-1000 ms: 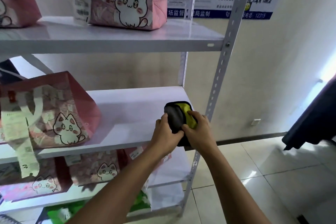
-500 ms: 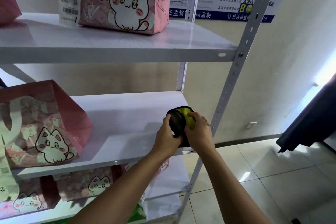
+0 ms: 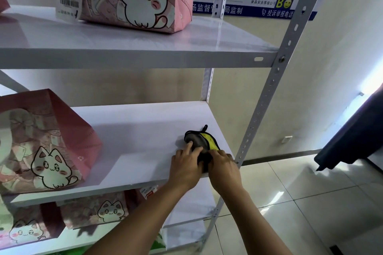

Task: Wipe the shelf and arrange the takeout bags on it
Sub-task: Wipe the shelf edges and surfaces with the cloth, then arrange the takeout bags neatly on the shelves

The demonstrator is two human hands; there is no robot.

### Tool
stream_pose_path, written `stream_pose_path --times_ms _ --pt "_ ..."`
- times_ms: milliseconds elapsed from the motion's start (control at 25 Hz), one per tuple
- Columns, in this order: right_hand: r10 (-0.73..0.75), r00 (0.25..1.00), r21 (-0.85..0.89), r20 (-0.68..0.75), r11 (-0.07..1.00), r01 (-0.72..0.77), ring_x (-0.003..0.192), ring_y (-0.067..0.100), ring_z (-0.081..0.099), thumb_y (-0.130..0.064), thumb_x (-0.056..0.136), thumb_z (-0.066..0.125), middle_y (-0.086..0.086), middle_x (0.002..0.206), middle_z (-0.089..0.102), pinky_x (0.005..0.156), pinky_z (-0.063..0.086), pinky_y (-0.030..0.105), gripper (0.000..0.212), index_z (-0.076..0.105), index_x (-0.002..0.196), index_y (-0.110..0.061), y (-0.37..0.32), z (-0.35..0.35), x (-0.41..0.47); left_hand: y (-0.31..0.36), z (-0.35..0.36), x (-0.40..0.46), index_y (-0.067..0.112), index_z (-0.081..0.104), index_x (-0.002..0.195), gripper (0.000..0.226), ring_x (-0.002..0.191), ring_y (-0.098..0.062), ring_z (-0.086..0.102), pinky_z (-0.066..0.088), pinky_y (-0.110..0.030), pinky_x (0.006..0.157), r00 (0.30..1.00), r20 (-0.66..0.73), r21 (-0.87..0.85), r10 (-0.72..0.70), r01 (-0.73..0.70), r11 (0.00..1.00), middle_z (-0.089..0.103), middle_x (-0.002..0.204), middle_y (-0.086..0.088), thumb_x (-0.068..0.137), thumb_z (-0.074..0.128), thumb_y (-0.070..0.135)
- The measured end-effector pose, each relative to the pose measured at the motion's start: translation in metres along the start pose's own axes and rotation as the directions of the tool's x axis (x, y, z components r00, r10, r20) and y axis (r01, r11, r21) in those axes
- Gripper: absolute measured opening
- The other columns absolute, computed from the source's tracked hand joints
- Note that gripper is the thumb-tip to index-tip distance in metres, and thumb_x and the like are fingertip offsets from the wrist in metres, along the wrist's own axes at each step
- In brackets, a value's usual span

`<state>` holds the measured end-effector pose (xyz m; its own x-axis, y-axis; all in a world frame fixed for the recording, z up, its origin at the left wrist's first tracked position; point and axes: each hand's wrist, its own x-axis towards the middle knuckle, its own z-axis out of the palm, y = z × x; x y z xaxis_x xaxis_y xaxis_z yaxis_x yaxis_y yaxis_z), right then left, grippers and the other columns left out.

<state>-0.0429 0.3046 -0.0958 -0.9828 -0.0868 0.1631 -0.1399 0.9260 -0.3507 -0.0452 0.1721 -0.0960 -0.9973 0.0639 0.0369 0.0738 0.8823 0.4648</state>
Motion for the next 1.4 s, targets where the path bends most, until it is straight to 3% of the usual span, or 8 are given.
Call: stream_pose_path --times_ms 120,280,520,680,920,1080,1400 --pt "0.011 1.0 0.022 0.012 1.0 -0.011 0.121 0.027 0.055 -0.018 0.102 0.044 0.001 0.136 0.061 0.096 0.049 0.038 0.042 0.05 0.143 -0.022 0.002 0.004 -0.007 -0.002 0.003 0.006 0.033 0.025 0.155 0.053 0.144 -0.032 0.026 0.024 -0.045 0.115 0.991 0.133 0.089 0.0 -0.012 0.996 0.012 0.167 -0.001 0.104 0.036 0.04" --pt "0.062 0.996 0.003 0.071 0.998 -0.062 0.133 0.027 0.047 -0.009 0.099 0.048 0.001 0.149 0.049 0.104 0.046 0.037 0.057 0.036 0.153 -0.02 0.004 0.005 -0.008 0.002 0.0 0.009 0.034 0.017 0.157 0.056 0.147 -0.033 0.019 0.018 -0.046 0.117 0.977 0.212 0.149 0.008 -0.04 0.988 0.007 0.168 0.0 0.104 0.033 0.043" --pt "-0.003 0.999 0.076 0.055 0.997 -0.001 0.118 0.026 0.056 -0.013 0.098 0.046 0.002 0.133 0.06 0.095 0.052 0.039 0.044 0.05 0.14 -0.025 0.0 -0.005 -0.01 0.016 -0.018 -0.007 0.028 0.042 0.141 0.041 0.128 -0.032 0.041 0.036 -0.044 0.105 0.984 0.177 0.092 0.009 -0.026 0.995 0.043 0.148 -0.002 0.102 0.041 0.037" --pt "-0.109 0.994 0.161 0.004 0.981 0.107 0.11 0.023 0.061 -0.012 0.099 0.045 0.002 0.126 0.062 0.087 0.054 0.035 0.041 0.056 0.135 -0.028 -0.008 -0.019 -0.02 0.02 -0.031 -0.027 0.026 0.052 0.124 0.033 0.118 -0.03 0.049 0.043 -0.043 0.098 0.984 0.179 0.071 -0.008 -0.005 0.997 0.056 0.13 -0.001 0.098 0.035 0.039" --pt "-0.125 0.992 0.295 -0.035 0.947 0.129 0.12 0.027 0.056 -0.013 0.1 0.048 0.005 0.135 0.059 0.097 0.05 0.041 0.038 0.057 0.136 -0.019 -0.034 -0.036 -0.046 0.006 -0.06 -0.086 0.023 0.05 0.138 0.04 0.126 -0.026 0.047 0.042 -0.041 0.105 0.998 0.021 0.006 -0.053 0.053 0.999 0.052 0.141 -0.001 0.099 0.048 0.032" --pt "-0.185 0.982 0.393 -0.045 0.9 0.187 0.125 0.023 0.055 -0.016 0.099 0.053 0.002 0.138 0.059 0.103 0.048 0.043 0.035 0.058 0.133 -0.023 -0.06 -0.036 -0.069 -0.012 -0.083 -0.138 0.024 0.054 0.136 0.04 0.127 -0.024 0.048 0.043 -0.04 0.104 0.99 -0.065 -0.033 -0.128 0.126 0.992 0.053 0.141 0.0 0.097 0.05 0.029" --pt "-0.337 0.941 0.526 -0.015 0.798 0.294 0.115 0.019 0.059 -0.019 0.099 0.055 0.002 0.125 0.062 0.095 0.051 0.037 0.03 0.06 0.127 -0.027 -0.133 -0.032 -0.111 -0.035 -0.133 -0.239 0.022 0.06 0.126 0.032 0.118 -0.02 0.053 0.047 -0.04 0.098 0.943 -0.239 -0.055 -0.232 0.226 0.973 0.06 0.127 0.001 0.097 0.053 0.031"
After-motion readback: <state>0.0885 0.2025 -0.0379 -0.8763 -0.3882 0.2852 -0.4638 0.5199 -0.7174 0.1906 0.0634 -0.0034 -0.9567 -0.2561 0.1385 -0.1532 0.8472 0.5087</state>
